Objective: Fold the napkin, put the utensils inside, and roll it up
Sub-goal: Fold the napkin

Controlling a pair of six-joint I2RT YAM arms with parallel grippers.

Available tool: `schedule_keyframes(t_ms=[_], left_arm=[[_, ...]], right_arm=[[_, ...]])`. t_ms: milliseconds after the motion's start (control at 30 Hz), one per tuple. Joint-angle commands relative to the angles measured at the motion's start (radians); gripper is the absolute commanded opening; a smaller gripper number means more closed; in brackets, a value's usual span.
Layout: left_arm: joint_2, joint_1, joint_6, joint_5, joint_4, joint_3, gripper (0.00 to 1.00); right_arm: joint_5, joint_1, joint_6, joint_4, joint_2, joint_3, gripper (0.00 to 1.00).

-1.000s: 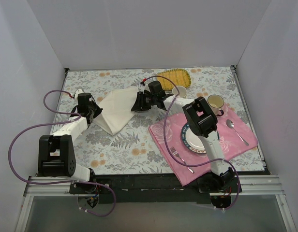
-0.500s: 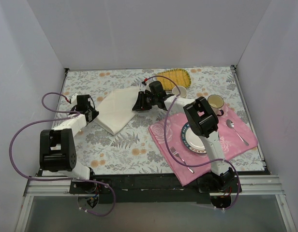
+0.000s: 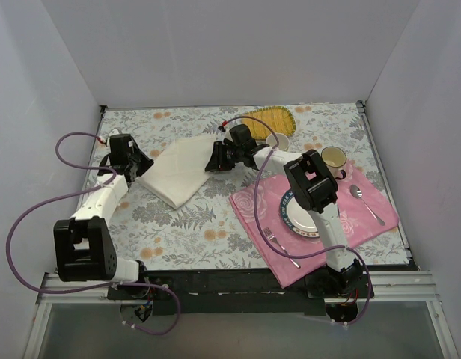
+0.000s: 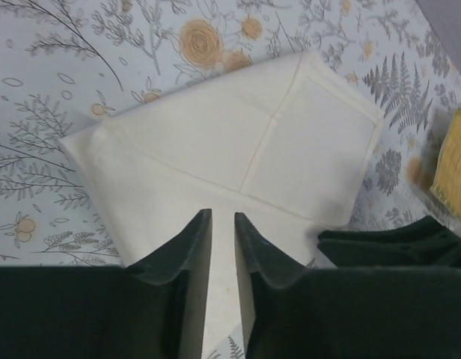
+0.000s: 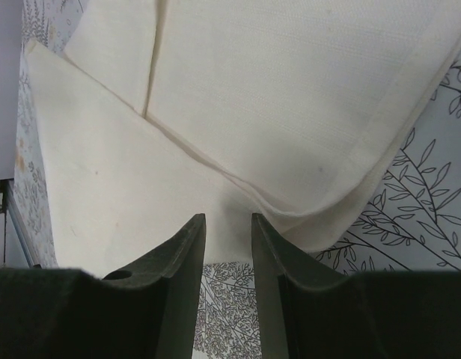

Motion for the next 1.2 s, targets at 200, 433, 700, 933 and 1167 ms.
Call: schedule_keyframes(t_ms=[200, 433, 700, 933, 1167], left_arm=[[0.188, 0.039, -0.04, 0.126, 0.025, -0.007, 0.02], [0.255, 0.053, 0.01, -0.025, -0.033, 0.036, 0.02], [0.321, 0.068, 0.01, -0.035, -0.044, 0.08, 0.03], [0.217, 0.07, 0.0, -0.027, -0.027, 0.12, 0.04], [0.155, 0.079, -0.035, -0.071, -0.046, 0.068, 0.05]], right_arm=[[0.004, 0.0, -0.05, -0.076, -0.011, 0.022, 0.4], [0.003, 0.0, -0.048, -0.074, -0.014, 0.019, 0.4], [-0.002, 0.0, -0.042, -0.076, -0.009, 0.025, 0.4], [0.015, 0.014, -0.099, -0.145, -0.023, 0.079, 0.41], [0.033, 0.067, -0.156, -0.22, -0.028, 0.178, 0.44]])
